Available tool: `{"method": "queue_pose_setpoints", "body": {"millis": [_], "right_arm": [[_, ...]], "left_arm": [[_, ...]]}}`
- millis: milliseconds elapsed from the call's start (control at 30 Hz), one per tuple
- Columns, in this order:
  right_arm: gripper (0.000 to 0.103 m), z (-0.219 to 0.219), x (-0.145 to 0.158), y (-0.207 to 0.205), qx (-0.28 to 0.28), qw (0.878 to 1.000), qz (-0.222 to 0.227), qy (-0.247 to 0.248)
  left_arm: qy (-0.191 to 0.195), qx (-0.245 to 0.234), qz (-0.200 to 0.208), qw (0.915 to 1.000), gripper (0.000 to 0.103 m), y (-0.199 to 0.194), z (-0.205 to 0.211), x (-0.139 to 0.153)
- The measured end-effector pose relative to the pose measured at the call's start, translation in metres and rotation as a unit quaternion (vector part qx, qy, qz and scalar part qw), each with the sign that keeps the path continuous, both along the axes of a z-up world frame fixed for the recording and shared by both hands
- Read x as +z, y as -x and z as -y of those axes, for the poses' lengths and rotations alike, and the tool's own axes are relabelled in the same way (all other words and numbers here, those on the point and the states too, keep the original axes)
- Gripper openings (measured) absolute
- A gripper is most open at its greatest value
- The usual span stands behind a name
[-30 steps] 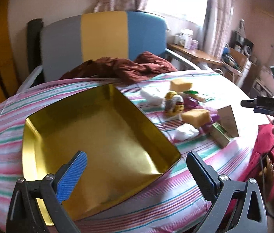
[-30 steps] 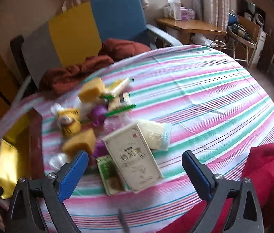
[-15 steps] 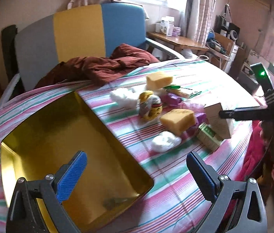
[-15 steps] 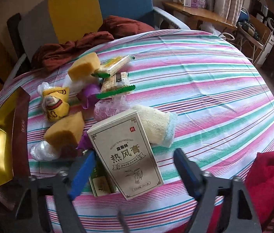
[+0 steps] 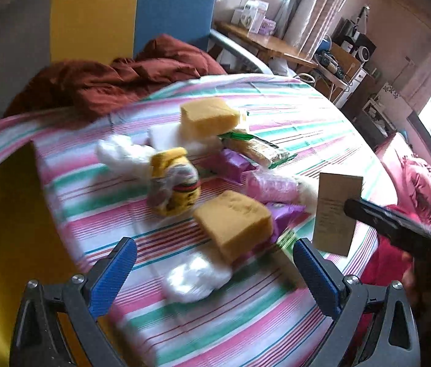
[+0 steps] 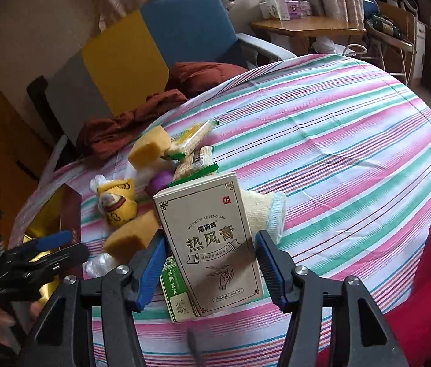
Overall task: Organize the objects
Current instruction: 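Grasp the yellow sponge with the left tool while the right tool grasps the beige box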
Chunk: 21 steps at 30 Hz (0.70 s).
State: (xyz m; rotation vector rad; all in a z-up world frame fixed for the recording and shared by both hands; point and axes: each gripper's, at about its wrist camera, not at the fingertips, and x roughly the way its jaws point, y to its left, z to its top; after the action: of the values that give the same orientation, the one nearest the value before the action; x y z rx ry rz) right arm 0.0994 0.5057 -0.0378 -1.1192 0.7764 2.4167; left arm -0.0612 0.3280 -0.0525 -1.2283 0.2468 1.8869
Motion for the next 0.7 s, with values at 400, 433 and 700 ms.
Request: {"method": "queue_pose_setpoints", "body": {"millis": [400, 433, 700], "right_arm": [[0.059, -0.005, 0.0, -0.007, -0.003, 0.999, -0.029, 0.019], [0.059, -0.005, -0.001, -0.007, -0.003, 0.999, -0.03, 0.02], [0.059, -0.005, -0.001, -0.008, -0.003, 0.999, -0.033, 0.022]], "left_arm": [[0.05, 0.055, 0.101, 0.9921, 0.102, 0.027, -0.055, -0.04], [0.051, 0.056, 0.104, 0.9917, 0.101, 0.027, -0.057, -0.043], [0.046, 0.029, 0.075, 0.9957, 0.062, 0.012, -0.052, -0.055]]}}
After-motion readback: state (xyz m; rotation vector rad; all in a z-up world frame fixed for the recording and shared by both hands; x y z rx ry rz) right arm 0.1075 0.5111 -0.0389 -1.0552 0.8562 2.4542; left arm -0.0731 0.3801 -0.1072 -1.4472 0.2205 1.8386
